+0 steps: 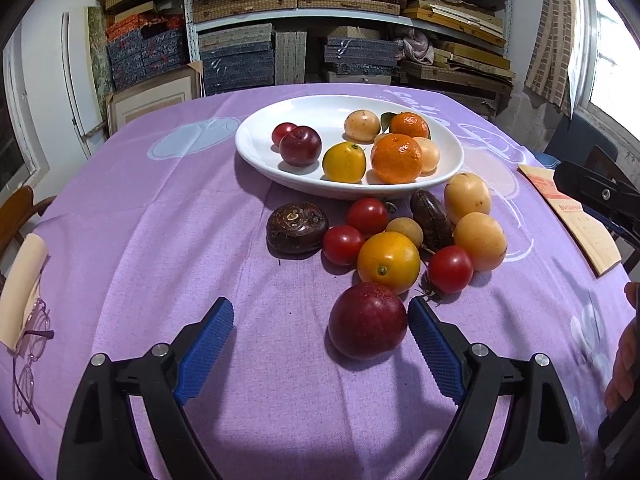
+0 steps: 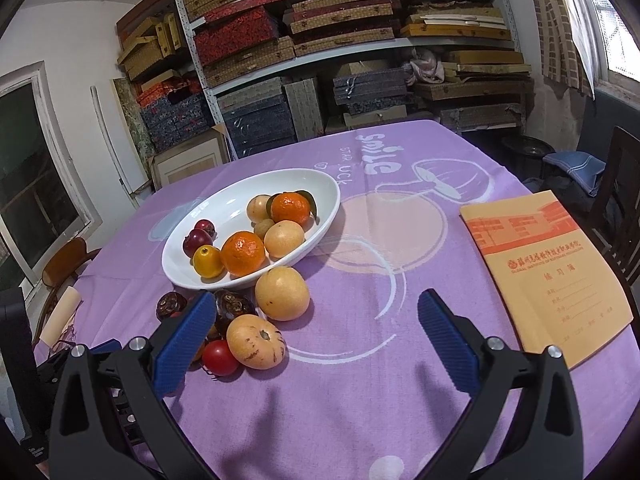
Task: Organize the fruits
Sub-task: 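Lift both open tools away and move the left tool to the red plum, then close the left tool around the dark red plum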
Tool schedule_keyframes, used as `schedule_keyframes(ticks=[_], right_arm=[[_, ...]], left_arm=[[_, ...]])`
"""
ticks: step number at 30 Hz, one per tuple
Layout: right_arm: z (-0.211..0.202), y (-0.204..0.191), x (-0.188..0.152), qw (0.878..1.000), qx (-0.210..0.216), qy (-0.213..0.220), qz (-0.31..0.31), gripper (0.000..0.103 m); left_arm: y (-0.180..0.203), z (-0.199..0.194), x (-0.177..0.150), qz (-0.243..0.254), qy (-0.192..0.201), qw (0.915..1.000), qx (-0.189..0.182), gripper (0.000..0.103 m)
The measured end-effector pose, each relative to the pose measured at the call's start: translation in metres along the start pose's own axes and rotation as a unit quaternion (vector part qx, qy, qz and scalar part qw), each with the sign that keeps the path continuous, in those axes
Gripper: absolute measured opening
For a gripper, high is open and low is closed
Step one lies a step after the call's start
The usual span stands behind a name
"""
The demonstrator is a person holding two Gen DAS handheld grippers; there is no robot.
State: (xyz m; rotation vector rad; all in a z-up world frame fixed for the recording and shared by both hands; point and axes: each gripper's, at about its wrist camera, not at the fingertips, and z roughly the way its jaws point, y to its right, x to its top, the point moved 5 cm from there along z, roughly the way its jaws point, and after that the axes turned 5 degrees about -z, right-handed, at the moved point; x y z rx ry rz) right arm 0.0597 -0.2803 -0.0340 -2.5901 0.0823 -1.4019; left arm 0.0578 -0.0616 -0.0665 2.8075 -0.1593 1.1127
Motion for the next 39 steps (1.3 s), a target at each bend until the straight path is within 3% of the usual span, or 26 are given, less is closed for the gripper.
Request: schedule_keyframes(ticks=[9, 28, 39], right_arm=[[0.0022, 0.0005, -0.0016, 1.0, -0.001, -0.004, 0.0, 0.099], [0.0048, 0.0032, -0.0059, 1.0, -0.003, -0.008, 0.001, 0.099], [0.0069, 0.0027, -0.0088, 1.0, 0.0, -0.013, -0.004, 0.099]], left_arm=[[0.0018, 0.0, -0.0015, 0.006, 0.0, 1.0, -0.007, 0.088], [0.0094, 0.0007, -0.0029, 0.016, -0.006, 0.9994, -0.03, 0.054], [0.0036, 0.0021, -0.0031, 0.009, -0.01, 0.9994, -0.033, 0.041]])
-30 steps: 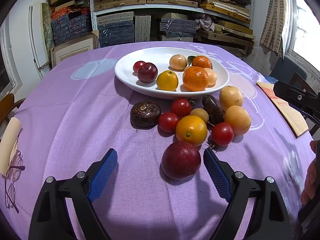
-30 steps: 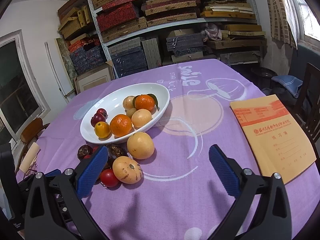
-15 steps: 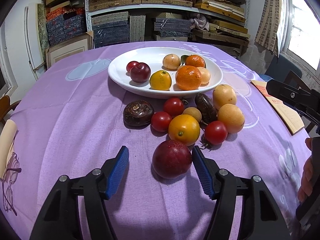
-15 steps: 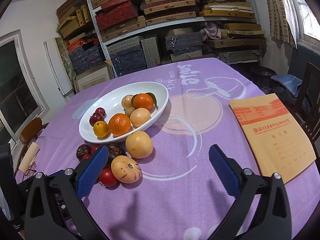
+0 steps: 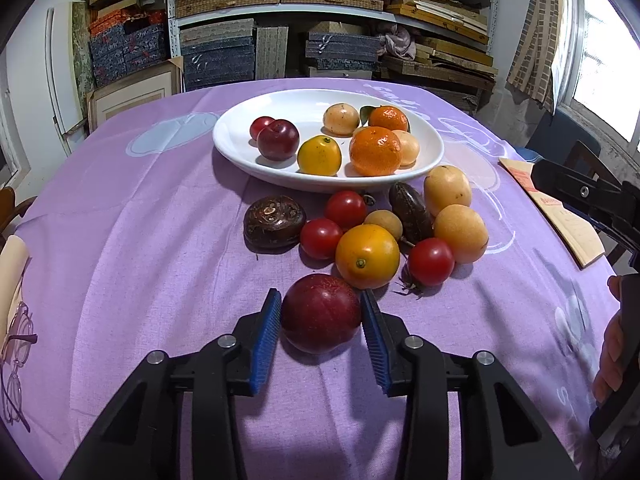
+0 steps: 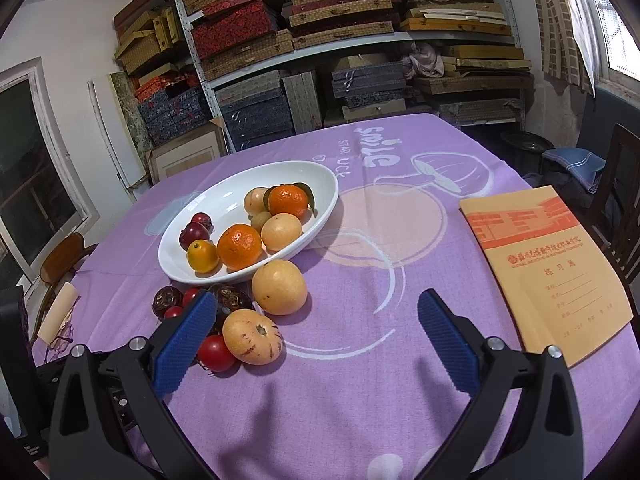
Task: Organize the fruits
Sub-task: 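Close the left tool around the dark red plum, then grasp the pale yellow pear with the right tool while the left tool holds the plum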
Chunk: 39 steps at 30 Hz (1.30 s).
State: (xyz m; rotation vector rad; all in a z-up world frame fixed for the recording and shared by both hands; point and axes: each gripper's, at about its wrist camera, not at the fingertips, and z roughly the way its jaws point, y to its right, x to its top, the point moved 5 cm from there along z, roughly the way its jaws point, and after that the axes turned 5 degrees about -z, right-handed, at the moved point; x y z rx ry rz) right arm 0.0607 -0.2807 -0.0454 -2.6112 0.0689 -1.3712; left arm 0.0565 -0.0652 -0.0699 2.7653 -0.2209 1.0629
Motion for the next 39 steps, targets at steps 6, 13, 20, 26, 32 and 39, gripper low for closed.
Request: schedule_keyframes(ticks=[6, 13, 20, 26, 32, 39], right_arm=[[0.002, -0.012, -0.003, 1.0, 0.002, -0.011, -0.029, 0.099], [0.001, -0.047, -0.012, 0.995, 0.016, -0.02, -0.098, 0.099], [0.008, -0.076, -0.025, 0.987, 0.036, -0.043, -0.15, 0.083], [0.022, -0.059, -0.027, 0.99, 0.027, -0.064, -0.122, 0.066], [0.028, -0.063, -0.028, 0.989, 0.021, -0.068, -0.133, 0.062], [0.037, -0.06, -0.026, 0.989, 0.025, -0.082, -0.121, 0.05]], left_arm=[[-0.015, -0.005, 0.0, -0.012, 0.005, 0.9996, 0.024, 0.041], [-0.049, -0.017, 0.001, -0.042, 0.015, 0.9975, 0.054, 0.041], [-0.062, -0.018, 0.0, -0.053, 0.012, 0.9969, 0.057, 0.041], [-0.06, -0.017, 0.0, -0.048, 0.007, 0.9976, 0.05, 0.041], [-0.058, -0.016, 0.0, -0.044, 0.008, 0.9978, 0.049, 0.041], [-0.058, -0.016, 0.0, -0.043, 0.007, 0.9979, 0.048, 0.041]])
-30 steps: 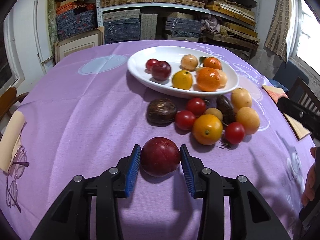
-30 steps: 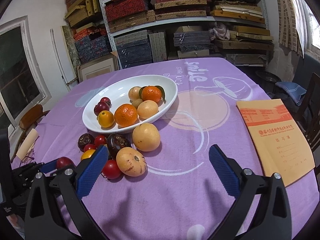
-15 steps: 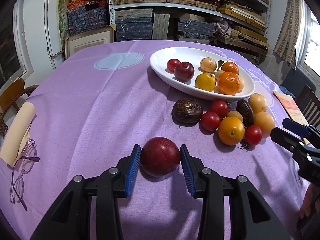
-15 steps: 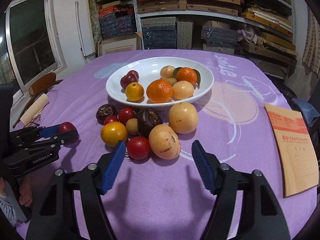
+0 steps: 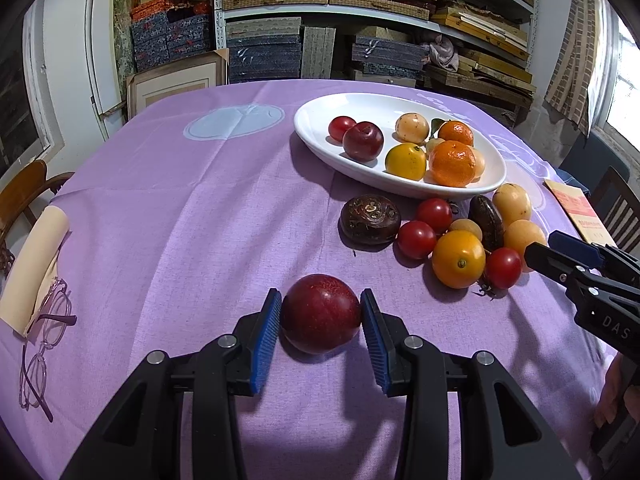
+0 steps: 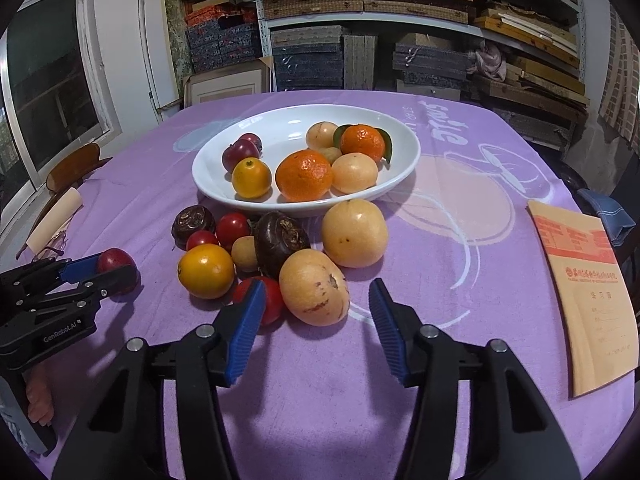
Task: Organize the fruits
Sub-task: 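Grasp the pale yellow pear with the right tool while the left tool holds the plum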
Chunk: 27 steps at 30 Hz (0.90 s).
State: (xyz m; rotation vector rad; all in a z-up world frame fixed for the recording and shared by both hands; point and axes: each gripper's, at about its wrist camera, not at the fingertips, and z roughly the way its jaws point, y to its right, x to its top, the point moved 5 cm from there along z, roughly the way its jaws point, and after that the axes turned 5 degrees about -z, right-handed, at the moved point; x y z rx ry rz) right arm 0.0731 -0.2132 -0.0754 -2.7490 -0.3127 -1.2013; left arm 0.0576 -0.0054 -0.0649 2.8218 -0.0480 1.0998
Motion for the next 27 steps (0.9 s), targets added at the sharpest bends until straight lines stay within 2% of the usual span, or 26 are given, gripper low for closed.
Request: schedule_keyframes(ticks=[14, 15, 16, 27], right_arm=[[0.013, 0.0, 0.006, 1.0, -0.014, -0.016, -0.01, 0.048], [0.017, -0.001, 0.005, 1.0, -0.011, -0.025, -0.012, 0.047], [0.02, -0.003, 0.004, 0.999, -0.004, -0.033, -0.015, 0.041], [0.019, -0.006, 0.005, 0.999, -0.011, -0.029, -0.022, 0.04]], left_arm=[[0.001, 0.004, -0.001, -0.007, -0.013, 0.9999, -0.007, 0.041], [0.002, 0.005, -0.001, -0.007, -0.013, 0.9999, -0.007, 0.041], [0.002, 0.005, -0.001, -0.007, -0.013, 0.9999, -0.007, 0.041], [0.001, 0.005, -0.001, -0.007, -0.014, 0.9999, -0.007, 0.041]])
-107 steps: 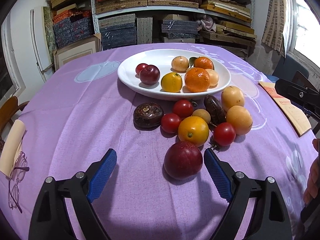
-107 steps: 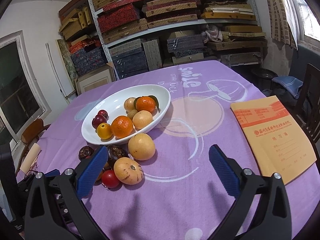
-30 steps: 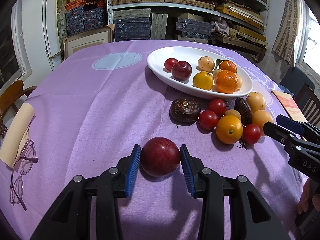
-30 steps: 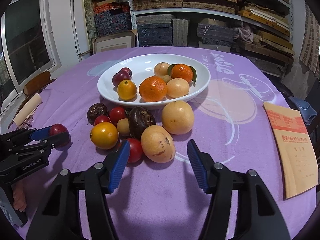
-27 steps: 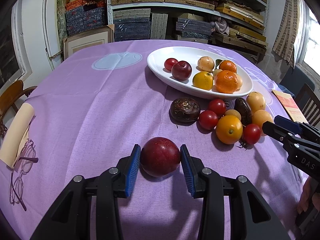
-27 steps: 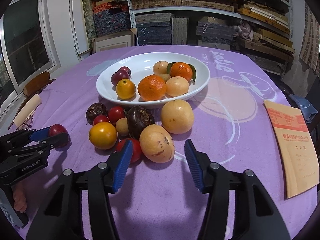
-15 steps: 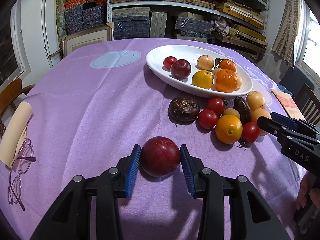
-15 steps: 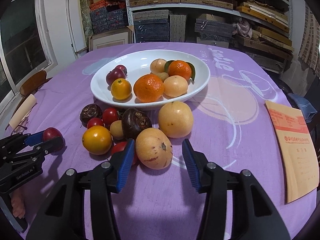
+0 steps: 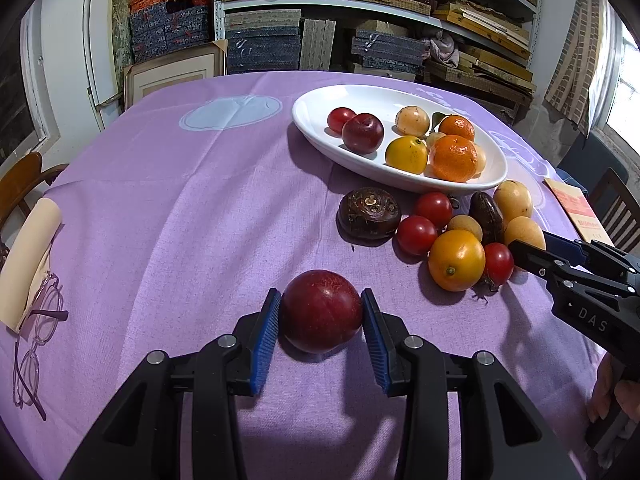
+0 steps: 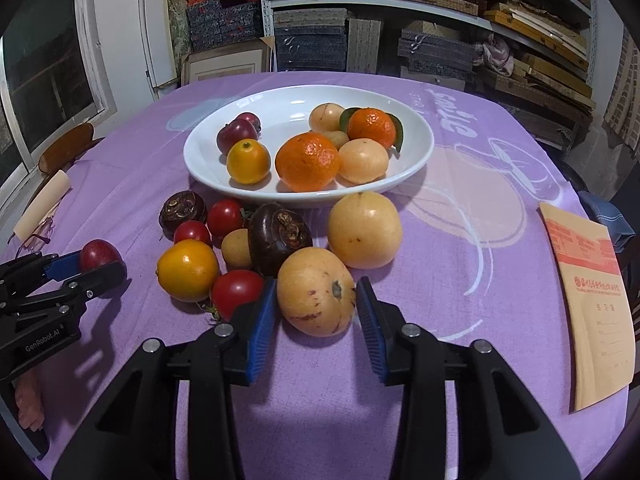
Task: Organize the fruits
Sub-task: 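Grasp the pale yellow pear with the right tool while the left tool holds the plum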
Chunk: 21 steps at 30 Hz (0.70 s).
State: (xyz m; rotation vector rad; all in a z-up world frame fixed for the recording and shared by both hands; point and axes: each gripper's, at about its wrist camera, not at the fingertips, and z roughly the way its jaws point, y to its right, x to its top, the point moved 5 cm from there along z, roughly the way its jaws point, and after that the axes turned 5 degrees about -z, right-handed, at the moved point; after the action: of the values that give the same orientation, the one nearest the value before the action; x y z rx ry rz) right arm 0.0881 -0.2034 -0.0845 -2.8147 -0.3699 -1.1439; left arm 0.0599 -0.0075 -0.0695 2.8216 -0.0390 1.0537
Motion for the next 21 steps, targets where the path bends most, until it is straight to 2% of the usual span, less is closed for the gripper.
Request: schedule_keyframes(ticks=[7, 21], right_arm=[[-0.009, 0.0, 0.0, 1.0, -0.005, 0.015, -0.001, 0.032], [-0.004, 0.012, -0.005, 1.0, -0.008, -0.003, 0.015, 0.031]], left_arm=[[0.001, 0.0, 0.0, 0.001, 0.0, 1.0, -0.001, 0.041], [-0.001, 0.005, -0.001, -0.005, -0.01, 0.9999, -0.011, 0.041]])
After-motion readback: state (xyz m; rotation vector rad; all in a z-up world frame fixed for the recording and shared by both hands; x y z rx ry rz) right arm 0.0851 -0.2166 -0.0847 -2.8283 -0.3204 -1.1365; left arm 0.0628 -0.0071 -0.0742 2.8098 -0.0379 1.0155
